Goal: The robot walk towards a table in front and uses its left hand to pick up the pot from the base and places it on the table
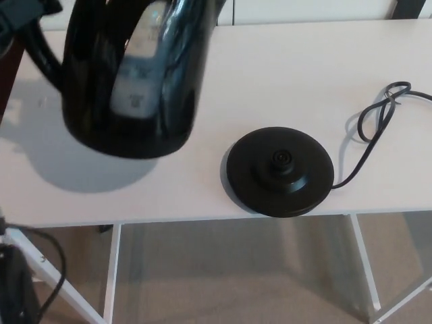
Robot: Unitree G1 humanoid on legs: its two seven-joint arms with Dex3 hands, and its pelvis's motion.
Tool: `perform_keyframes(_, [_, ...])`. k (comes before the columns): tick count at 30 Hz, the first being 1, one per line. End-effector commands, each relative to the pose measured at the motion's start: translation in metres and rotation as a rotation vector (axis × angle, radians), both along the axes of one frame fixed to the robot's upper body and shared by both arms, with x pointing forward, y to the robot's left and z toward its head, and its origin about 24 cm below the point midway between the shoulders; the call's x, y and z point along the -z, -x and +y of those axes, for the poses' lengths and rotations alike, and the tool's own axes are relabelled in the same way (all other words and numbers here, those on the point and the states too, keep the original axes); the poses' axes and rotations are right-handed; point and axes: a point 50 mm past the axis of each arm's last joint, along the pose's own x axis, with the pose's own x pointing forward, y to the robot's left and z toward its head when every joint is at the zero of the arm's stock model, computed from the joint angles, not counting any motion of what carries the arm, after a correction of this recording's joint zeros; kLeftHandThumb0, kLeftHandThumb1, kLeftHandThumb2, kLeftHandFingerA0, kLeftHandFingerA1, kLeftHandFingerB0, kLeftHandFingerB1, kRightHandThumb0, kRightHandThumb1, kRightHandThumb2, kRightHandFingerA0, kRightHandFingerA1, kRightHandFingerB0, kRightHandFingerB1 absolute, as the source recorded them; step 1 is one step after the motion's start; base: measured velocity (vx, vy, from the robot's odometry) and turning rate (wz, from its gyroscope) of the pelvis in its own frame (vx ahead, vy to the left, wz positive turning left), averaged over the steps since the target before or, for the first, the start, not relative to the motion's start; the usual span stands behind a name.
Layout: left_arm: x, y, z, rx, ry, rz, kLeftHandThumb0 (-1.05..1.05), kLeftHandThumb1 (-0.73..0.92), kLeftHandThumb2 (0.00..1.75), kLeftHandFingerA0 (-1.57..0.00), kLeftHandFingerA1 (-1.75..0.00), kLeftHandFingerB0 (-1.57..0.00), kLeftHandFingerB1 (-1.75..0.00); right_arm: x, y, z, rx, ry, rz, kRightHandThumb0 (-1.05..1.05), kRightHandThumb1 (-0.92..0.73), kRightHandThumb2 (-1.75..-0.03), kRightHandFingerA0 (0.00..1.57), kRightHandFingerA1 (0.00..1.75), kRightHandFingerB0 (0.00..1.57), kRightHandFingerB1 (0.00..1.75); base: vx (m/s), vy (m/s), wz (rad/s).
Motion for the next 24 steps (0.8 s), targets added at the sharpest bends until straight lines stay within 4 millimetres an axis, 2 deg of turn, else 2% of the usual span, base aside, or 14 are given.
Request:
perform_keyframes(1, [-0.006, 0.004, 0.017, 0.000, -0.159, -0.101, -0.16, 0.79, 0.71, -0.89, -1.48, -0.69, -1.05, 0.001, 0.003, -0.005, 0.001, 0.012, 0.013, 0.02, -0.92, -0.67, 0.31, 0.45, 0.26, 0.41, 0.00, 0.000, 0.00])
perform_keyframes(3, [-0.002, 0.004, 0.020, 0.005, -0.192, -0.103, -0.17, 0.80, 0.67, -0.83, -1.55, -0.67, -1.05, 0.000, 0.001, -0.005, 0.003, 0.008, 0.008, 0.02, -0.92, -0.67, 0.31, 0.45, 0.26, 0.41, 0.00, 0.000, 0.00])
perform_keyframes(4, [0.001, 0.005, 0.021, -0.002, -0.260, -0.095, -0.18, 0.79, 0.67, -0.87, -1.48, -0.71, -1.02, 0.000, 0.001, -0.004, -0.002, 0.020, 0.013, 0.02, -0.91, -0.67, 0.31, 0.44, 0.27, 0.40, 0.00, 0.000, 0.00])
perform_keyframes(6, [0.001, 0.006, 0.021, 0.005, -0.316, -0.101, -0.18, 0.80, 0.68, -0.91, -1.48, -0.71, -1.00, 0.000, 0.000, -0.004, -0.008, 0.023, 0.010, 0.01, -0.92, -0.67, 0.32, 0.45, 0.26, 0.40, 0.00, 0.000, 0.00])
perform_keyframes(7, [0.002, 0.007, 0.022, 0.010, -0.335, -0.100, -0.19, 0.83, 0.65, -0.92, -1.37, -0.74, -0.95, 0.000, 0.000, -0.004, -0.008, 0.022, 0.010, 0.02, -0.91, -0.67, 0.33, 0.46, 0.27, 0.41, 0.00, 0.000, 0.00])
perform_keyframes(9, [0.003, 0.008, 0.021, 0.023, -0.371, -0.102, -0.19, 0.83, 0.64, -0.95, -1.31, -0.75, -0.93, 0.000, -0.001, -0.004, -0.011, 0.022, 0.005, 0.01, -0.91, -0.66, 0.33, 0.47, 0.28, 0.41, 0.00, 0.000, 0.00])
perform_keyframes(12, [0.007, 0.010, 0.019, 0.039, -0.407, -0.094, -0.19, 0.81, 0.64, -0.97, -1.23, -0.77, -0.88, 0.000, 0.000, -0.004, -0.016, 0.023, 0.011, 0.01, -0.91, -0.67, 0.33, 0.47, 0.27, 0.41, 0.00, 0.000, 0.00])
perform_keyframes(19, [0.009, 0.011, 0.009, 0.118, -0.412, -0.116, -0.16, 0.83, 0.65, -0.92, -1.23, -0.75, -0.90, -0.001, -0.002, -0.003, -0.025, 0.020, 0.014, 0.01, -0.91, -0.67, 0.32, 0.46, 0.26, 0.41, 0.00, 0.000, 0.00])
perform_keyframes(20, [0.009, 0.012, 0.007, 0.147, -0.403, -0.121, -0.16, 0.82, 0.64, -0.93, -1.15, -0.75, -0.70, 0.000, -0.002, -0.003, -0.022, 0.019, 0.013, 0.01, -0.91, -0.67, 0.33, 0.47, 0.27, 0.41, 0.00, 0.000, 0.00])
perform_keyframes(21, [0.010, 0.013, 0.005, 0.179, -0.393, -0.127, -0.16, 0.82, 0.64, -0.93, -1.15, -0.75, -0.70, 0.000, -0.002, -0.003, -0.018, 0.019, 0.013, 0.01, -0.91, -0.67, 0.33, 0.47, 0.27, 0.41, 0.00, 0.000, 0.00])
perform_keyframes(22, [0.011, 0.014, 0.004, 0.189, -0.397, -0.128, -0.17, 0.82, 0.64, -0.96, -1.09, -0.77, -0.61, 0.000, -0.002, -0.003, -0.022, 0.024, 0.013, 0.01, -0.91, -0.67, 0.33, 0.47, 0.27, 0.41, 0.00, 0.000, 0.00])
perform_keyframes(23, [0.011, 0.015, 0.002, 0.203, -0.405, -0.126, -0.21, 0.81, 0.64, -1.00, -0.91, -0.72, -0.49, 0.000, -0.002, -0.003, -0.024, 0.024, 0.012, 0.01, -0.91, -0.66, 0.33, 0.46, 0.28, 0.41, 0.00, 0.000, 0.00])
perform_keyframes(24, [0.011, 0.016, 0.001, 0.217, -0.413, -0.123, -0.21, 0.81, 0.64, -1.00, -0.91, -0.72, -0.49, 0.000, -0.002, -0.003, -0.023, 0.023, 0.012, 0.01, -0.91, -0.66, 0.33, 0.46, 0.28, 0.41, 0.00, 0.000, 0.00])
